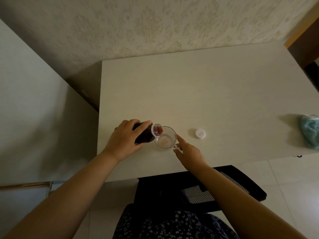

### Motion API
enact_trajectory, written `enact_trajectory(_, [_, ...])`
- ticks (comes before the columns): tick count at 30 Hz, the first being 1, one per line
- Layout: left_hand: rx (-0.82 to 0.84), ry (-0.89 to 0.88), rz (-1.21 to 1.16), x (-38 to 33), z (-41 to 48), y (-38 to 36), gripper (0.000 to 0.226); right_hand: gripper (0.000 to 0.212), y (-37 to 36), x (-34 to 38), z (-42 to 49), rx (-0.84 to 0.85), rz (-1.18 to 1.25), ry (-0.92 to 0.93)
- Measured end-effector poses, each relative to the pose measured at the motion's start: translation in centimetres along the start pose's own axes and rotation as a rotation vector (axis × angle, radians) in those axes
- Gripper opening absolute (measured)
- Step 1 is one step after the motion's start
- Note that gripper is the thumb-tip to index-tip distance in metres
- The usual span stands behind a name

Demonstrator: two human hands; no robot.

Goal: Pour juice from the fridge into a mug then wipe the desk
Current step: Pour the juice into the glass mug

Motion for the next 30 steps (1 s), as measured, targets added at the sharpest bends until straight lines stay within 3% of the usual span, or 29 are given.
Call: enact_trajectory(30, [0.007,-0.072,0.120,-0.73,0.20,0.83,0.090,0.061,-0.10,-0.24,0.13,-0.016,-0.066,0.056])
Point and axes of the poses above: each hand's wrist, its own z-axis towards the middle knuckle, its own y-axis out of the back of the hand, x = y × z, the point moved 4 cm from there along z, towards the middle knuckle, and after that the axes turned 14 degrees about -x, right-handed, at the moved point
